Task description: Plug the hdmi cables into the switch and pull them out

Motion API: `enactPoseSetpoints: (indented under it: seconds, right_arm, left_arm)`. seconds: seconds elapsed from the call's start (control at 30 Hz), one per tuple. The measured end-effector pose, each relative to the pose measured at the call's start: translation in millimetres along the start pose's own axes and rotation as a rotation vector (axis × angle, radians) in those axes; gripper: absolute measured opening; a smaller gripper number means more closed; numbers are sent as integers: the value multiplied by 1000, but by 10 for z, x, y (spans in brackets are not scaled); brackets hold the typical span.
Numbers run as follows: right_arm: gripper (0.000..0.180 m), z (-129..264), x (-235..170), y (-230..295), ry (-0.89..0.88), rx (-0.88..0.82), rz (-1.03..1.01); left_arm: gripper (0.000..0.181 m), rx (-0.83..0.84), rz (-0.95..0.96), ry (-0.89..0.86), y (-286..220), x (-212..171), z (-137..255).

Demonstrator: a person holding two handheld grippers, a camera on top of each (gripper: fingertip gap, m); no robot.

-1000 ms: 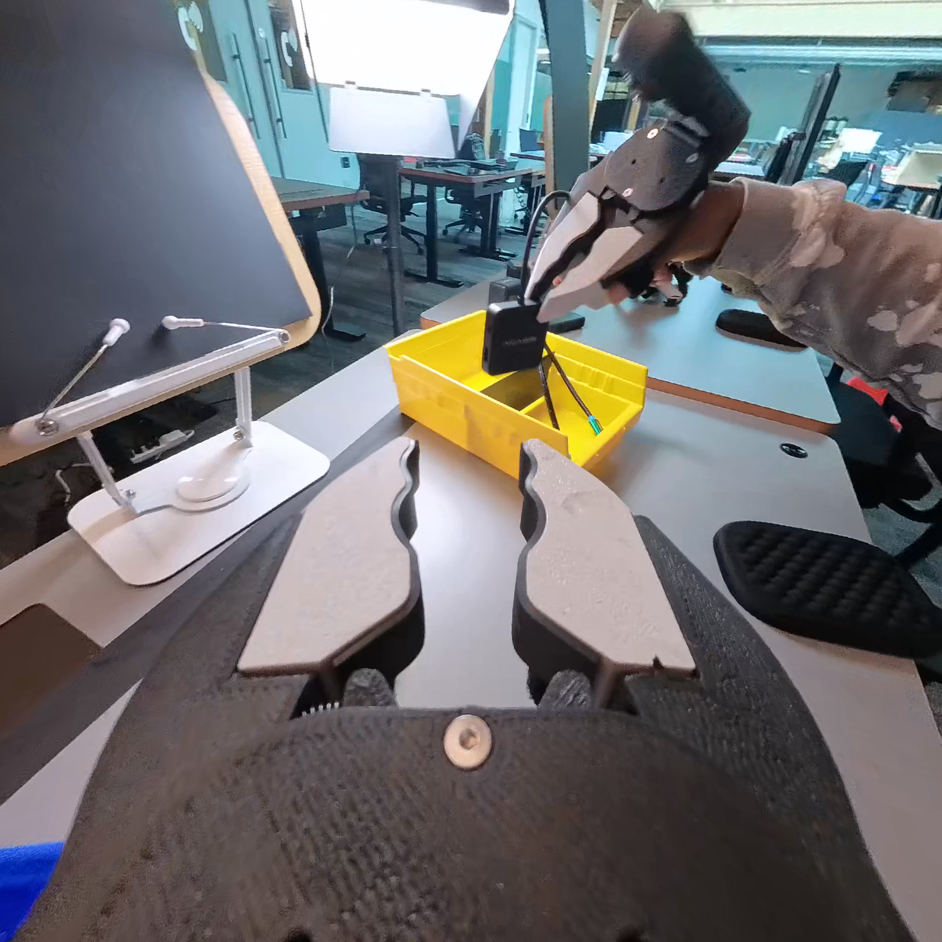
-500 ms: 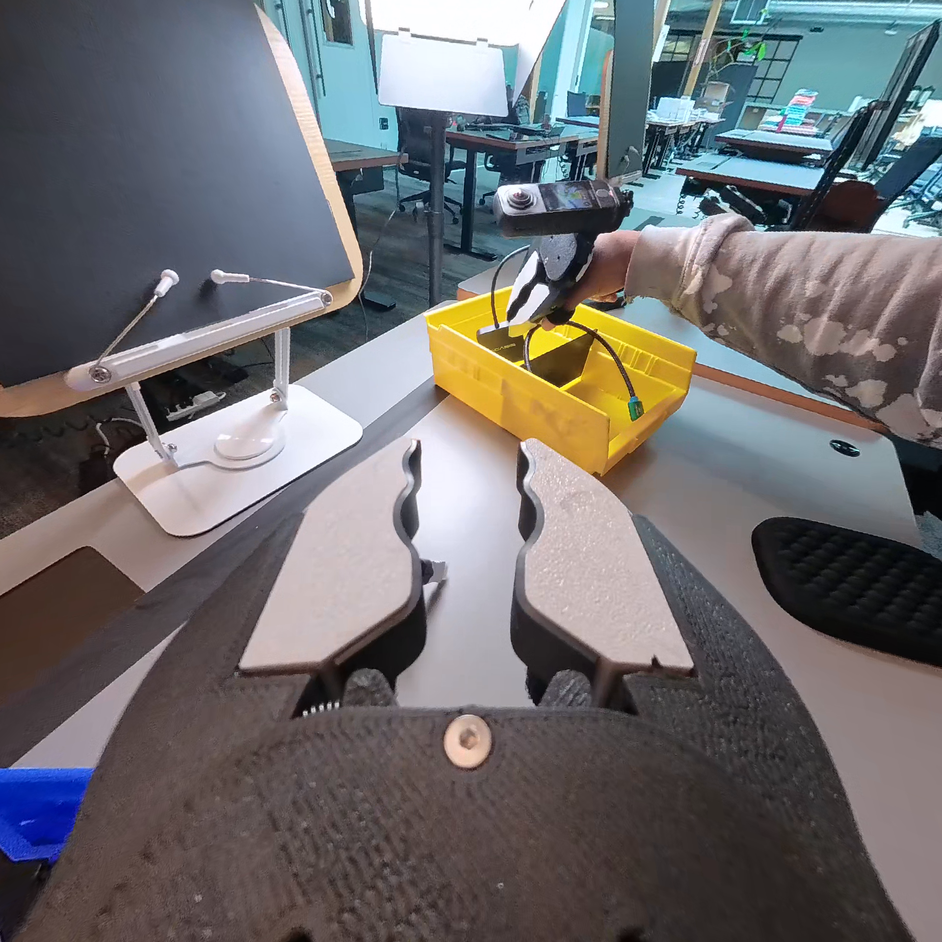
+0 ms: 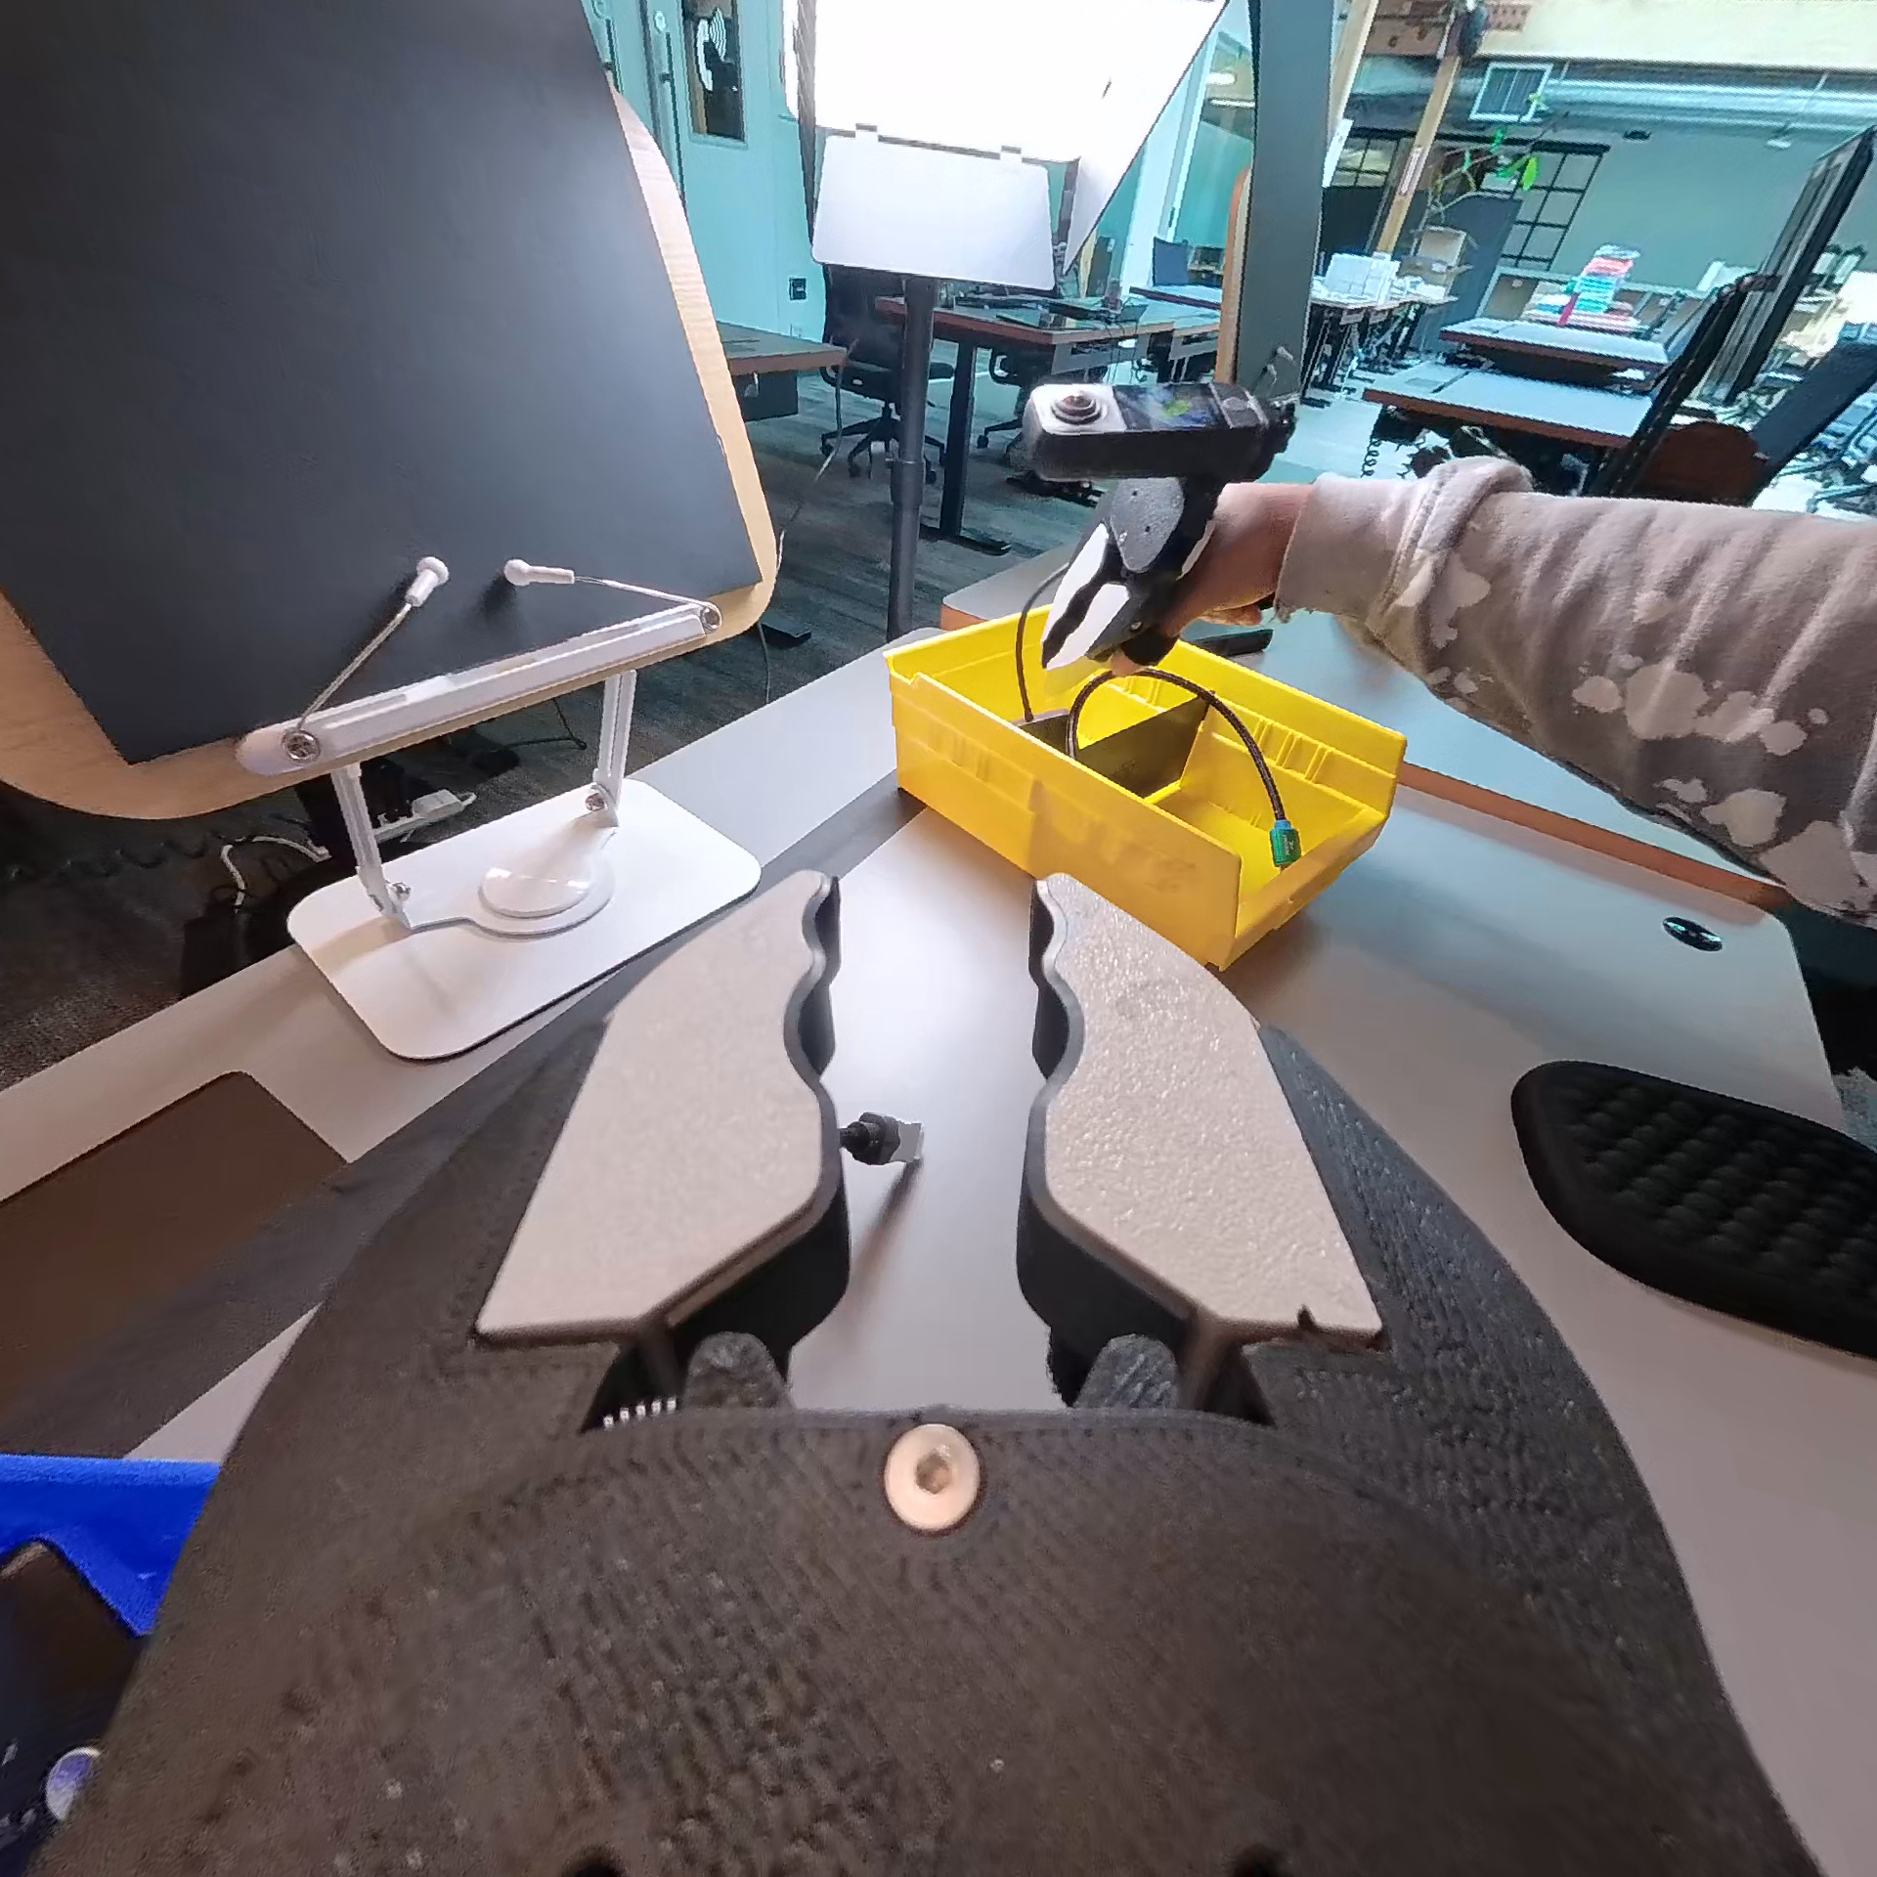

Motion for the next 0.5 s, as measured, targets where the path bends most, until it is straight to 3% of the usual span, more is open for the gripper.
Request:
enactPoseSetpoints:
  seconds: [0.13,0.23,0.4,0.5]
  right_arm:
    - [24,264,-23,104,-90,75,-48]
    - [25,598,39,270,-276,183,-108]
    - [25,1237,156,992,-826,326,-160]
    - [23,1248,150,1733,-1091,374,-221]
  left_arm:
    - [36,-1,12,0,17,-13,1]
    - [36,3,17,17,36,-51,-34]
    - [36,29,26,37,96,-116,-80]
    - [37,61,32,36,154,-138,-65]
Point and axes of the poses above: each gripper's, where its closed fingertips meet, z back along the fingers, x out of its top, y = z × x across the jaws, the point moved 8 cm from there along z, back along the fingers, and after that the axes turned 2 degrees about x, right-handed, at the moved point
